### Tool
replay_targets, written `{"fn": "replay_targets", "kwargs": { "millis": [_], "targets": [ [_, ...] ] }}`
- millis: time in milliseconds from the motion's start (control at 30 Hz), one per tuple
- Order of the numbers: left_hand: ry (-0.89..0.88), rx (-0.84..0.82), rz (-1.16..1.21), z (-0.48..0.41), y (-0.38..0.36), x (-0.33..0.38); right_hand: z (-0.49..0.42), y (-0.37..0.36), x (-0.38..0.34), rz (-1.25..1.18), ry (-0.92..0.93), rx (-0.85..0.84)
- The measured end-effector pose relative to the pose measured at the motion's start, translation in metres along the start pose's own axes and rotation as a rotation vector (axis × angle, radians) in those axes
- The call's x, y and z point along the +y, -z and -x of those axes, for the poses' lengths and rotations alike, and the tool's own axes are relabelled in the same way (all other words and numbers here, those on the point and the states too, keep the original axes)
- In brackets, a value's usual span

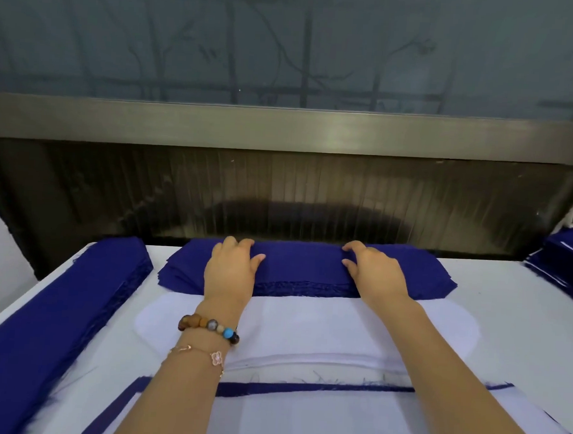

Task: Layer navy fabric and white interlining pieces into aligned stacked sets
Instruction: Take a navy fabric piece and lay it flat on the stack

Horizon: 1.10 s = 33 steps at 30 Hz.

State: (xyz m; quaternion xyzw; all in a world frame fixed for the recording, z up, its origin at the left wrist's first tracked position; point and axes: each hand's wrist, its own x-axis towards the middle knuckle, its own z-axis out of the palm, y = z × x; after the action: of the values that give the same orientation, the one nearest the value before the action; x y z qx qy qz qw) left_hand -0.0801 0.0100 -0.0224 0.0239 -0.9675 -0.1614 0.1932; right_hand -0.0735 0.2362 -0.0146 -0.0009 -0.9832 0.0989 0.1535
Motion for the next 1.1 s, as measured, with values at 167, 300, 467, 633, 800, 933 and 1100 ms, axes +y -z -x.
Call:
{"fn": "replay_targets", "kwargs": {
  "millis": [167,300,467,633,800,933,1100],
  "targets": [
    [-0.029,0.025,-0.089,0.002,-0.001,-0.002,0.005,0.002,-0.002,-0.064,-0.006,-0.005],
    [-0.049,0.039,-0.056,0.003,0.000,0.000,0.008,0.002,-0.007,-0.043,-0.015,-0.010],
    [-0.144,0.062,-0.017,0.004,0.010,0.004,0.010,-0.001,-0.006,-0.039,-0.030,0.020],
    [-0.241,0.038,-0.049,0.008,0.017,0.006,0.008,-0.004,-0.004,0.018,-0.004,0.038],
    [-0.212,0.126,-0.105,0.004,0.032,-0.008,0.008,-0.004,-0.002,-0.015,0.003,0.044],
    [-0.010,0.143,-0.144,-0.002,0.048,-0.040,0.009,-0.003,-0.004,-0.029,-0.024,0.022],
    [0.106,0.058,0.257,-0.007,0.048,-0.077,0.005,-0.001,-0.004,-0.014,-0.060,-0.014]
  ]
}}
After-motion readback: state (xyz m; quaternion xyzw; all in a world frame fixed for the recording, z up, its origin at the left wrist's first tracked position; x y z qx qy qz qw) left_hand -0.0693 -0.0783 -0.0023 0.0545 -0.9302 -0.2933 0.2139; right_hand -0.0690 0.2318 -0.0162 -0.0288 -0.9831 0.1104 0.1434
